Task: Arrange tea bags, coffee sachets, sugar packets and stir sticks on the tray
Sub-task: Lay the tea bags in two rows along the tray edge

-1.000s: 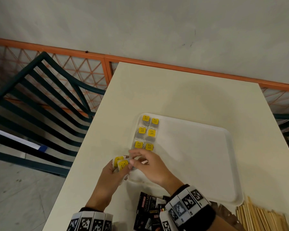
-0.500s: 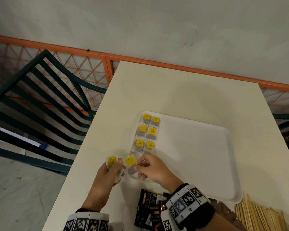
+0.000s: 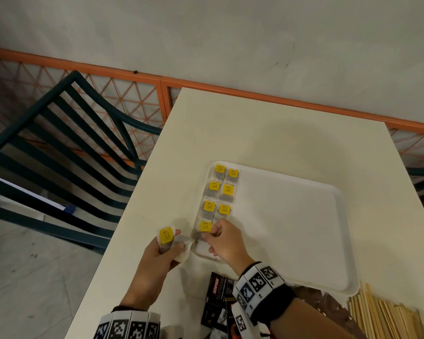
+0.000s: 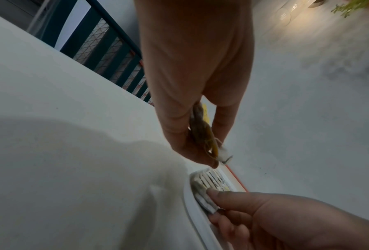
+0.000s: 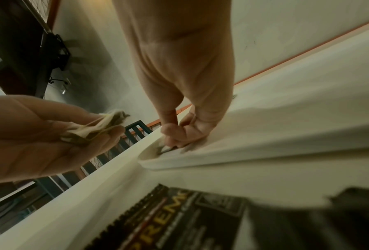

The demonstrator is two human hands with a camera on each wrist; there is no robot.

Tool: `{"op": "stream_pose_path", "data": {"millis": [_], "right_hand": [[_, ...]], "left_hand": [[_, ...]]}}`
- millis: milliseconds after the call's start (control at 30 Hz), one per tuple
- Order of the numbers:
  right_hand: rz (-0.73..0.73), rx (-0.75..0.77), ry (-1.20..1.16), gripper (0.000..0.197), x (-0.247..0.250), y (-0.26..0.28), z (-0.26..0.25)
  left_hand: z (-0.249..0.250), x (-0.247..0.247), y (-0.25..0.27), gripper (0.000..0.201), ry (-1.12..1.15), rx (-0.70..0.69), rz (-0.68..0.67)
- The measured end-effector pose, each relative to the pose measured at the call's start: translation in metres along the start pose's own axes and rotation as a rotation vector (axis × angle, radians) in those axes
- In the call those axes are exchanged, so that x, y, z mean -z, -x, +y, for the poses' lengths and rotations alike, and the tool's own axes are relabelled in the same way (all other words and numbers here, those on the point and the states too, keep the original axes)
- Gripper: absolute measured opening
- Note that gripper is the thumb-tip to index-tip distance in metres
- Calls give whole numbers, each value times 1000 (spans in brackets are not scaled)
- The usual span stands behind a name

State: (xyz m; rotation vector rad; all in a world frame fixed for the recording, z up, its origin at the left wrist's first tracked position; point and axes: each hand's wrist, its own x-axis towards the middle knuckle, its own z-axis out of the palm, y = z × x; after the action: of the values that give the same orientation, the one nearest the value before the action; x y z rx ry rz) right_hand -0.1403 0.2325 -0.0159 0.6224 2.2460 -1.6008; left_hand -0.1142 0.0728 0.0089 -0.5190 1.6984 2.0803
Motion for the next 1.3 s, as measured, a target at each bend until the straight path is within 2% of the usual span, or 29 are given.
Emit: {"op": "stream_pose_path", "data": {"millis": [67, 167, 267, 433, 500, 567, 667, 767, 867, 933, 1000, 1067, 1167, 1233, 1300], "right_hand": [[17, 37, 67, 26, 1, -1, 1], [44, 124, 193, 16, 5, 4, -1], [18, 191, 199, 15, 10, 14, -5], [-269, 159, 68, 21, 12, 31, -9], [-307, 175, 42, 22, 12, 32, -6], [-286, 193, 1, 14, 14, 34, -8], [-182, 263, -39, 23, 19, 36, -10], [-43, 398, -23, 25, 22, 40, -13], [52, 529, 9, 19, 24, 42, -10], [41, 598, 68, 16, 25, 43, -8], [-55, 665, 134, 15, 25, 45, -7], [-168, 700, 179, 14, 27, 47, -4], [-246, 611, 81, 11, 31, 51, 0], [-214, 466, -108, 9, 32, 52, -1], [-152, 308, -186, 9, 34, 50, -4]], "left_hand": [[0, 0, 1, 29, -17, -11, 7], [0, 0, 2, 28, -3, -10, 10], [-1, -2, 2, 27, -3, -22, 16], [0, -7, 4, 29, -59, -38, -28], [1, -10, 4, 29, -96, -38, -39], [1, -13, 4, 25, -109, -37, -42], [1, -17, 3, 19, -75, -12, -36], [0, -20, 1, 16, -61, 34, 11], [2, -24, 1, 12, -39, 95, 51], [6, -27, 3, 21, -1, 139, 16], [9, -29, 4, 30, 17, 155, -56], [10, -32, 6, 22, 17, 108, -84], [10, -32, 6, 12, 6, 22, -59], [10, -31, 6, 12, 7, -6, -54], [8, -30, 6, 10, 6, -15, -53]]}}
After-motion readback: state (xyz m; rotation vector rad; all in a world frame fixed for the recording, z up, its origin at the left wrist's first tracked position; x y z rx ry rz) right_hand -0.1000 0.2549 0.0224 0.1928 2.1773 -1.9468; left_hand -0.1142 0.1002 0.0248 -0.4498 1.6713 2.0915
